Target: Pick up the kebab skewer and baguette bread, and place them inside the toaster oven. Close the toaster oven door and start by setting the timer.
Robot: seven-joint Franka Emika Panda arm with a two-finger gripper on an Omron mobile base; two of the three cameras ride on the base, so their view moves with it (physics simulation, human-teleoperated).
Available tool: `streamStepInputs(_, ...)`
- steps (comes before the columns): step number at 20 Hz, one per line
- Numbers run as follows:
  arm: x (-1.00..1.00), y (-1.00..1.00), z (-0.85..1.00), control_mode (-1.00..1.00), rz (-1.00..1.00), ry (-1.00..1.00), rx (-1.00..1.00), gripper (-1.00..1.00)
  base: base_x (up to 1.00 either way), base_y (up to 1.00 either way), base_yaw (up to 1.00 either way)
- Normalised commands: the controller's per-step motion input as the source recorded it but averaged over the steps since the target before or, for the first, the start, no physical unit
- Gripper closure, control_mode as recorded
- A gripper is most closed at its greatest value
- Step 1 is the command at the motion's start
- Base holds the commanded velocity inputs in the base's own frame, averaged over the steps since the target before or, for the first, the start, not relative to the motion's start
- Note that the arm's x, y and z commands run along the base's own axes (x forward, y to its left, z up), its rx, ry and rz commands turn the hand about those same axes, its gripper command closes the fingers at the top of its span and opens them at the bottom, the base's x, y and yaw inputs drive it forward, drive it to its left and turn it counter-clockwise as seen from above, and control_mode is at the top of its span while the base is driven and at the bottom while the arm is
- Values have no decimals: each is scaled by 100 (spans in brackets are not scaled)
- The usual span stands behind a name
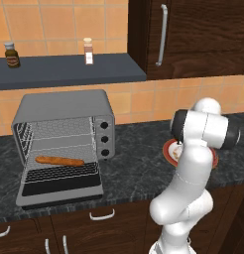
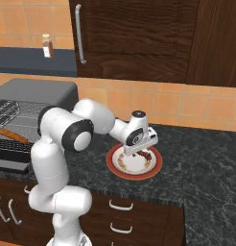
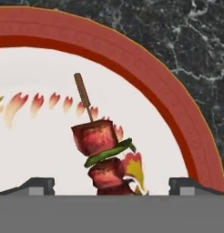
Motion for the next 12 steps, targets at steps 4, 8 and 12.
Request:
streamStepInputs(4, 23, -20, -29, -100, 0, 6, 0, -100, 0, 0, 0)
streamStepInputs(8, 7, -8, -28, -100, 0, 4, 0, -100, 0, 0, 0)
streamStepInputs(12, 0, 0, -27, -100, 0, 1, 0, 100, 0, 0, 0)
